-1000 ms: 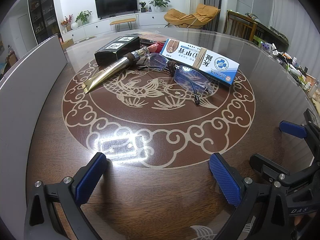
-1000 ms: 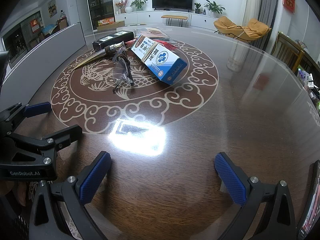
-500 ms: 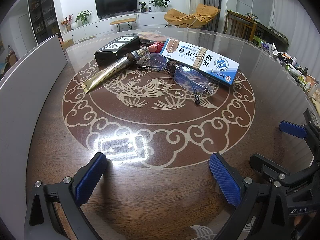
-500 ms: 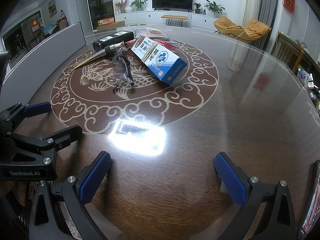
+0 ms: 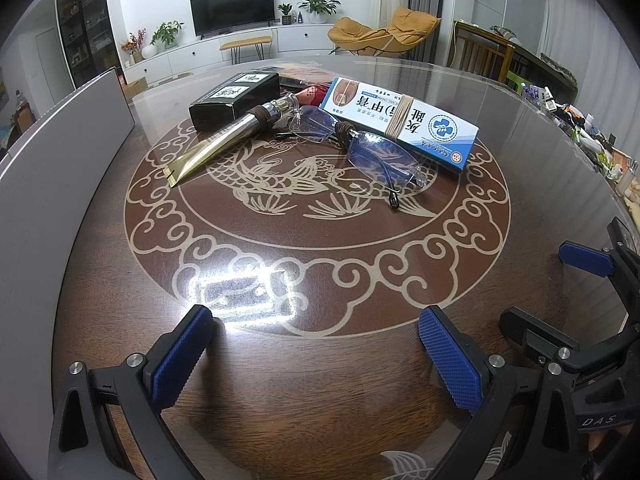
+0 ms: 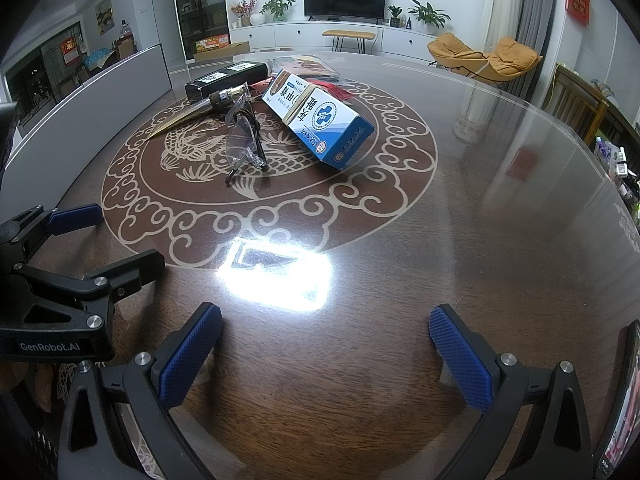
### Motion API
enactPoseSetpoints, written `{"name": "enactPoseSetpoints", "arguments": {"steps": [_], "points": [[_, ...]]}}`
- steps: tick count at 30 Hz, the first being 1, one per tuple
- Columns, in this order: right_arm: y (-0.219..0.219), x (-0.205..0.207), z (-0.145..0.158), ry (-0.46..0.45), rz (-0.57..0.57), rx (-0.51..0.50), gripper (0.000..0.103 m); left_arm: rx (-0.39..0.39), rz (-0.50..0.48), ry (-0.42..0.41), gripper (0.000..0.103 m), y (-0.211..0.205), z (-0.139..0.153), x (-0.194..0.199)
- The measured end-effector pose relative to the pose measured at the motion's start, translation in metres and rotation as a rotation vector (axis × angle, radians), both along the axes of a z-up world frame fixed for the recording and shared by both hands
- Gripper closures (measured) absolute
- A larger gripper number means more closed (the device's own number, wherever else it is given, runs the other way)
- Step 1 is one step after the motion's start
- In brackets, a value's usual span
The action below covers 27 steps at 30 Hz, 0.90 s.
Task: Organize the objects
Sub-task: 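Return both tools over the table and pause, then grasp the gold tube with the left tool and lift it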
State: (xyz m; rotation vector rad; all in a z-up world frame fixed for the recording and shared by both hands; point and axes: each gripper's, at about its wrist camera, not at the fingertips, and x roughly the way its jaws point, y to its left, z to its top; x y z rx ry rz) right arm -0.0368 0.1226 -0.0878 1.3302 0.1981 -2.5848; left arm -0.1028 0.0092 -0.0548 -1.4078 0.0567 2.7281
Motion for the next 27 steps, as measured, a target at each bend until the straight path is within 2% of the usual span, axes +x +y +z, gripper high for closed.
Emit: {"name": "enactPoseSetpoints", "arguments": {"steps": [16,19,21,27], "points": [[0.000,0.000,0.000,0.000,0.000,0.000,0.000,0.003,-0.001,-0.002,0.000,0.000,0.000,0.000],[0.000,0.000,0.000,0.000,0.000,0.000,0.000,-0.002,-0.061,-0.056,0.000,-0.003,0.003,-0.005],[0.000,0.000,0.000,0.000,0.000,0.000,0.000,-0.010,-0.063,-0.082,0.000,-0.014,0.009,-0.019],[0.000,0.000,0.000,0.000,0.000,0.000,0.000,-0.039,0.004,-0.021,0.000,-0.054,0.036,-0.090]]}}
